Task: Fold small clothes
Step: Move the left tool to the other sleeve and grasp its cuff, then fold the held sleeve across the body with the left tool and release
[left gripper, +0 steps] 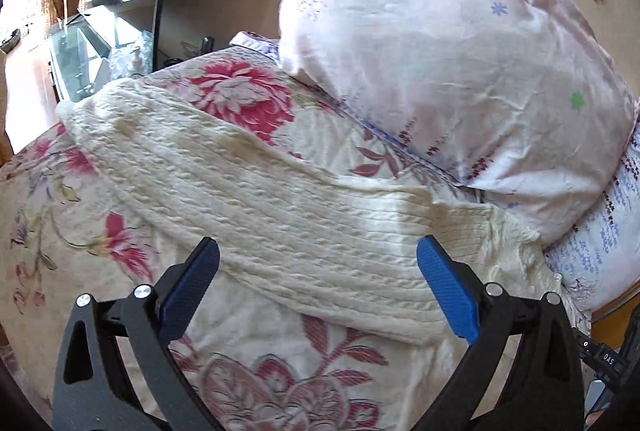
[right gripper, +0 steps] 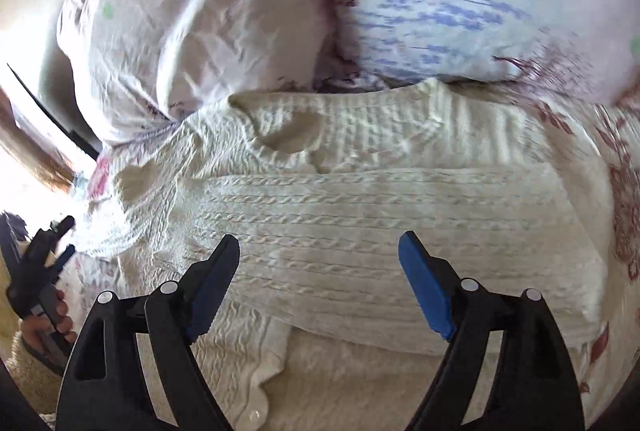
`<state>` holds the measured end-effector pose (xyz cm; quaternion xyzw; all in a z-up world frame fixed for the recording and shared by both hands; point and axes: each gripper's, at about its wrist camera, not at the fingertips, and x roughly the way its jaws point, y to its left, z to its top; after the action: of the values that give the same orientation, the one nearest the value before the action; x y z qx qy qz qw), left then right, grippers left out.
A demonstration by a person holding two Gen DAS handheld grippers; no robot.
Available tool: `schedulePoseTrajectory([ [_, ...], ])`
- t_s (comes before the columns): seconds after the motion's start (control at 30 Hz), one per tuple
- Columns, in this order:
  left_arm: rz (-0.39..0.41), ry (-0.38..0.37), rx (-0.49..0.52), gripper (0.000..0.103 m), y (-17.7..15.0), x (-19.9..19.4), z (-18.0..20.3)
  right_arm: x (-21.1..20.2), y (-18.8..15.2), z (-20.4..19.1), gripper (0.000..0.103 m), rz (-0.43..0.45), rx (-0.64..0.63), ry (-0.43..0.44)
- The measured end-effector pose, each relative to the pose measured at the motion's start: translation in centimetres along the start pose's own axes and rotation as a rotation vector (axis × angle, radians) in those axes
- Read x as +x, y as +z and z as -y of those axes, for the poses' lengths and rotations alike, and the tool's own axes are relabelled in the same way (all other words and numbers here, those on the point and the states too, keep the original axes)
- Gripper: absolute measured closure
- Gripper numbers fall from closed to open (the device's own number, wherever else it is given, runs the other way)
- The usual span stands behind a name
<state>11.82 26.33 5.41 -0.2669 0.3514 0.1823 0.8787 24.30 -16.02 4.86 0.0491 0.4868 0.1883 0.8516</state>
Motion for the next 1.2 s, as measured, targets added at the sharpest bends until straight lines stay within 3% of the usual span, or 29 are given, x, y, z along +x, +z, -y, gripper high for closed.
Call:
schedulePoseTrajectory([
  [0.23, -0.029, 0.068, -0.241, 0.004, 0.7, 0.1, -6.3, 5.8, -0.5, -8.3, 0.017, -0.087, -0.249, -0.125],
  [0.37, -0.024, 0.082, -0.319, 0.005, 0.8, 0.3, -8.7, 6.8, -1.6, -10.4, 0.008, -0.051, -0.343, -0.207],
  [0.5, -0.018, 0.085, -0.354, 0.011, 1.6, 0.7, -9.8, 7.1, -1.2, -9.3, 0.004, -0.086, -0.287, -0.176],
  [0.67, -0.011, 0.094, -0.415, 0.033, 2.4, 1.3, -10.4, 6.2, -1.2, -8.3, 0.004, -0.113, -0.252, -0.153],
  [0.77, -0.030, 0.002, -0.509, 0.058, 2.1, 1.9, -11.1, 5.6, -1.5, -7.7, 0.004, -0.114, -0.223, -0.137],
  [0.9, -0.017, -0.044, -0.589, 0.061, 1.9, 2.2, -11.5, 5.1, -1.5, -7.1, 0.004, -0.120, -0.202, -0.127],
  [1.0, -0.023, -0.100, -0.664, 0.070, 1.9, 2.9, -12.1, 4.8, -1.7, -6.7, 0.004, -0.121, -0.187, -0.123],
  [1.07, -0.012, -0.119, -0.698, 0.084, 2.0, 3.4, -12.5, 4.5, -1.7, -6.3, 0.004, -0.118, -0.173, -0.121],
  [1.13, -0.011, -0.119, -0.691, 0.095, 2.5, 3.7, -12.1, 4.1, -1.6, -5.6, 0.004, -0.113, -0.153, -0.121],
  [1.2, 0.018, -0.152, -0.628, 0.096, 3.5, 3.2, -10.6, 3.5, -1.6, -4.6, 0.004, -0.104, -0.125, -0.127],
])
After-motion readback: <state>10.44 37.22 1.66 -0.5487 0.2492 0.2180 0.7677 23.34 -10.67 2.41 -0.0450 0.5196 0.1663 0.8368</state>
